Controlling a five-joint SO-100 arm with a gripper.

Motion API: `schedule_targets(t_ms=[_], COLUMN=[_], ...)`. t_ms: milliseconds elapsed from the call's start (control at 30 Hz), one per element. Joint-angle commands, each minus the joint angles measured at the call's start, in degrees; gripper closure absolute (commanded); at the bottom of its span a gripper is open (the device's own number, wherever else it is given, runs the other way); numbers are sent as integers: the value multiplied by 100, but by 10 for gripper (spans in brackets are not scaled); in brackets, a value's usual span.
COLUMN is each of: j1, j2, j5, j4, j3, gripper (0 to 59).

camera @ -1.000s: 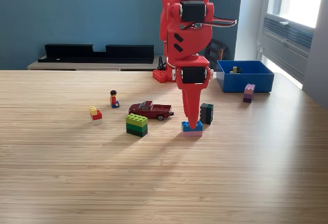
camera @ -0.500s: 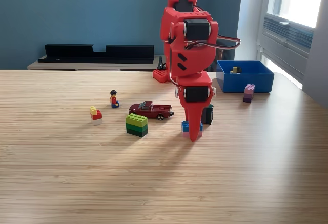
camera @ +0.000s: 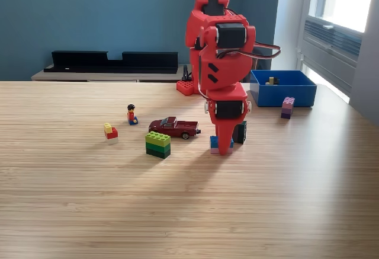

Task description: Grasp a lego block and put it in the bin.

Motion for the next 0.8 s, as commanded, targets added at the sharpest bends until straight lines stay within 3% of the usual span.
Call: schedule_targets(t_ms=[33, 100, 200, 500, 800], j1=[-70, -62, -62, -492, -2830], j2=[229, 396, 1090, 3744, 5669], j5=[-18, -35, 0, -79, -694], j4=[246, 729, 809, 773, 791], j3=[-79, -633, -580, 1116, 2646], gripper=[586, 586, 586, 586, 586])
